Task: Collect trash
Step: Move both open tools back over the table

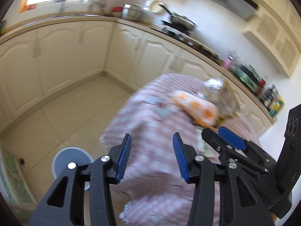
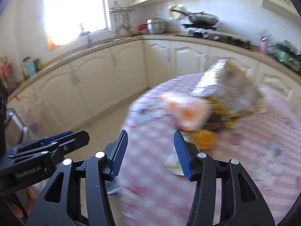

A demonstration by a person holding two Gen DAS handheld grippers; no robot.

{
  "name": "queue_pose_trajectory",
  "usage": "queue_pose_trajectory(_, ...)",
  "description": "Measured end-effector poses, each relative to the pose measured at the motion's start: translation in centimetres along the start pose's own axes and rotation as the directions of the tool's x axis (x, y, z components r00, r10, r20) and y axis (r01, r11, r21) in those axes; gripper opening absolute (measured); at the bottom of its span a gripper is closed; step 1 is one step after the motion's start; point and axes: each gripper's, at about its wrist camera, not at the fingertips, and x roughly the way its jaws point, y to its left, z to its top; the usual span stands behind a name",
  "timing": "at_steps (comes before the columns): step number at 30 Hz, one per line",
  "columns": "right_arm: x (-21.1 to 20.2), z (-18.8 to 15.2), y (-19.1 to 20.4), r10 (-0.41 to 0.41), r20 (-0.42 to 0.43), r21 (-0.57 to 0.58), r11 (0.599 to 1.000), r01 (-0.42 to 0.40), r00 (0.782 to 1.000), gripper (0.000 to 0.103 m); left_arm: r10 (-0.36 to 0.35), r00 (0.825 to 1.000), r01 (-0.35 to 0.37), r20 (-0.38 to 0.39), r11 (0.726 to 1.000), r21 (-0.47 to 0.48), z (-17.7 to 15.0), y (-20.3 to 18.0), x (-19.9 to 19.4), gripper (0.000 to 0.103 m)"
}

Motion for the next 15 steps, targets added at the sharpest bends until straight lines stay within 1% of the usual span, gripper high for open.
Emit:
queue_pose_trajectory(2, -0.9, -0.7, -2.2, -0.051, -0.002, 0.008, 0.999, 0.051, 0.999, 0.05, -0.023, 0.999, 0.024, -0.025, 0.999, 0.045, -0.3, -2.8, 1.0, 0.045)
queue_pose_trajectory(4, -1.4, -1.2, -4.3, -0.081, -0.013, 0.031, 0.996, 0.081, 0.997, 0.05, -0.04, 0.997, 0.045, -0.06, 0.996, 0.082, -0.7, -5.3, 2.3, 0.045)
queue_pose_trajectory(8, -1.9, -2.1, -8.2, -0.152, -0.037, 0.073, 0.985, 0.154, 0.988, 0.05, -0.068, 0.991, 0.08, -0.113, 0.991, 0.111, -1.2, -8.3, 4.7, 0.045)
queue_pose_trajectory(12, -1.9, -2.9, -11.1, -0.148, -0.054, 0.126, 0.98, 0.154, 0.987, 0.05, -0.051, 0.986, 0.073, -0.158, 0.988, 0.137, -1.5, -10.3, 7.4, 0.045)
queue_pose_trajectory(15, -1.7, -2.9, -12.0, -0.133, -0.066, 0.144, 0.979, 0.141, 0.989, 0.051, -0.011, 0.984, 0.039, -0.18, 0.988, 0.152, -1.8, -11.1, 9.4, 0.045)
